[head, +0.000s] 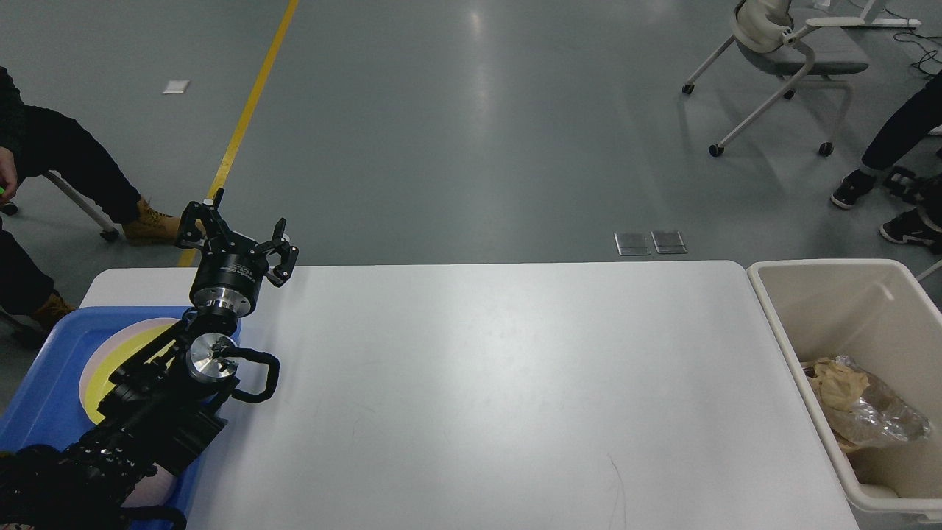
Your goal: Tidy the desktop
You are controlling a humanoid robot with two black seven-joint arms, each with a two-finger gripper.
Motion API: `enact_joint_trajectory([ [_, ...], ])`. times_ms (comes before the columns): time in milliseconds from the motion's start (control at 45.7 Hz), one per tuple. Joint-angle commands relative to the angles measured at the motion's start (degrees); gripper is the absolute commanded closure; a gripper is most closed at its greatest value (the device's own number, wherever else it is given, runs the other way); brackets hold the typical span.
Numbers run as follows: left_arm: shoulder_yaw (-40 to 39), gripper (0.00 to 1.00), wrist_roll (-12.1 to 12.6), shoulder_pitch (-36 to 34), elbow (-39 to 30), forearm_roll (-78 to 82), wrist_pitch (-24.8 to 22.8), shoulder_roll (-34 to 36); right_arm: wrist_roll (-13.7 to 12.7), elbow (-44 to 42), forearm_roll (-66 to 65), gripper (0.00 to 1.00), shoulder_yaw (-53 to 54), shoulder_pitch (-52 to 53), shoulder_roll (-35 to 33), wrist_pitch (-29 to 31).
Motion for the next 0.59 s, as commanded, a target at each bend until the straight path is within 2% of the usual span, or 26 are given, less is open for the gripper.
enact_joint_trajectory([
  [0,0.0,0.04,0.0,0.01,0.0,0.0,-0.01,0.0,0.14,0.02,0.1,0.0,5.3,1.98,0.53,0.08],
  [109,0.0,0.04,0.0,0.01,0.0,0.0,0.0,0.0,0.05,-0.5,0.18,0.0,9.0,1.46,3.43,-0.1],
  [262,0.0,0.04,0.0,0.01,0.0,0.0,-0.01,0.0,0.22,-0.07,0.45,0.0,13.56,-0.47,3.78,0.25],
  [481,0.0,0.04,0.0,0.01,0.0,0.0,-0.01,0.0,0.4,0.2,0.54,0.0,28.59,-6.19,4.57,-0.36],
  [569,0.0,0.04,0.0,0.01,0.0,0.0,-0.01,0.0,0.57,0.55,0.71,0.0,32.63,-7.68,7.64,-0.63],
])
